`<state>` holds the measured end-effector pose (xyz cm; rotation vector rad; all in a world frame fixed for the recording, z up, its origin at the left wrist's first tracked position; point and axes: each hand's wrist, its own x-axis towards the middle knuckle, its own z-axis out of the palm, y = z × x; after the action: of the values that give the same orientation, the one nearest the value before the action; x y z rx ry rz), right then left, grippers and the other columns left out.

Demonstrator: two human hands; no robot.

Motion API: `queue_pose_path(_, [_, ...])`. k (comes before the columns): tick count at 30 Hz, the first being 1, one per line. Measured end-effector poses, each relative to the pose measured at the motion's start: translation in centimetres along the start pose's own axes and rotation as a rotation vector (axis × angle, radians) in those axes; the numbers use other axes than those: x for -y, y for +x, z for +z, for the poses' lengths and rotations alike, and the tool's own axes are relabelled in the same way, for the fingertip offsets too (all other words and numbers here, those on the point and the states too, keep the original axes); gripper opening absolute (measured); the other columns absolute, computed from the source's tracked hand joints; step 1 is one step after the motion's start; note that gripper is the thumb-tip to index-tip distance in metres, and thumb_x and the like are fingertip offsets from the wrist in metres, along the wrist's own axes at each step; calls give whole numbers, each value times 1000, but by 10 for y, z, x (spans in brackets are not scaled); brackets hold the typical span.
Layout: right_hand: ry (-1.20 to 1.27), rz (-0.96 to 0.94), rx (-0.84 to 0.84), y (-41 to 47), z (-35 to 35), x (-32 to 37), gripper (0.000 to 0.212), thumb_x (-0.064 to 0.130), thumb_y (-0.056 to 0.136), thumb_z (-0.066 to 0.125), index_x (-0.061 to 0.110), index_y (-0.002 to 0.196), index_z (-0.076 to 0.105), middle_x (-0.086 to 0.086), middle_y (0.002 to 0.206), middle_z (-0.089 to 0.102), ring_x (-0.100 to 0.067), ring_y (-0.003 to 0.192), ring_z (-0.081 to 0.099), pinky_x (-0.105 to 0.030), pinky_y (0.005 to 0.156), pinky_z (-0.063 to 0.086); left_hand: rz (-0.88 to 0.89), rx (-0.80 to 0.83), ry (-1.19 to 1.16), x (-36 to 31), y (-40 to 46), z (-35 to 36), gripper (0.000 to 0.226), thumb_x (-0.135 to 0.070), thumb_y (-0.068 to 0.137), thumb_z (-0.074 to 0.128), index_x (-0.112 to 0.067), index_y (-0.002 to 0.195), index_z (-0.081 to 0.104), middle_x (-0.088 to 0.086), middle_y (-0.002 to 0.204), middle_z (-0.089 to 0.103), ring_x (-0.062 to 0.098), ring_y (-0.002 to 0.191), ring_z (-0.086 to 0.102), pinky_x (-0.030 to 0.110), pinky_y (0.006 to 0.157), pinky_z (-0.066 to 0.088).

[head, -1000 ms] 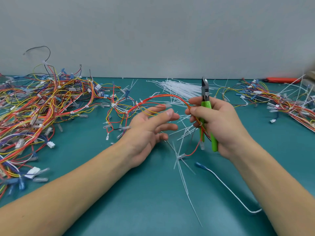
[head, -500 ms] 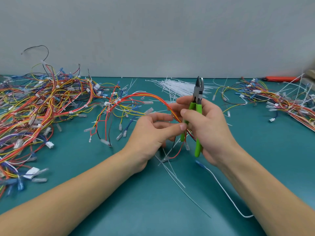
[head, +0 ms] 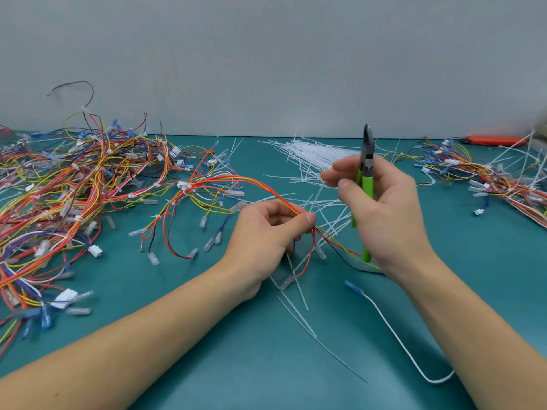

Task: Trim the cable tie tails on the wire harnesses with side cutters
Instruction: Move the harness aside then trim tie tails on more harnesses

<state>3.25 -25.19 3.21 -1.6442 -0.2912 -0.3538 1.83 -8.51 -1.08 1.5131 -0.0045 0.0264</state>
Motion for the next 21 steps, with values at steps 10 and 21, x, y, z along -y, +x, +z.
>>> queue_pose_path(10, [-361, 235, 244, 4, -14, -8, 10, 34, 92, 69, 25, 92, 73, -3, 79, 74, -10, 62, 61, -36, 69, 53, 22, 14, -117, -2, 0, -3, 7, -11, 91, 75, -18, 93, 75, -1, 81, 74, 8, 70, 61, 23, 61, 48])
queue_pose_path(21, [-307, 146, 332, 2, -10, -7, 15, 29, 97, 70, 20, 85, 70, 4, 65, 58, -10, 61, 47, -33, 64, 40, 28, 81, -191, -3, 0, -4, 8, -11, 97, 66, -11, 102, 72, 7, 89, 75, 13, 85, 70, 24, 62, 55])
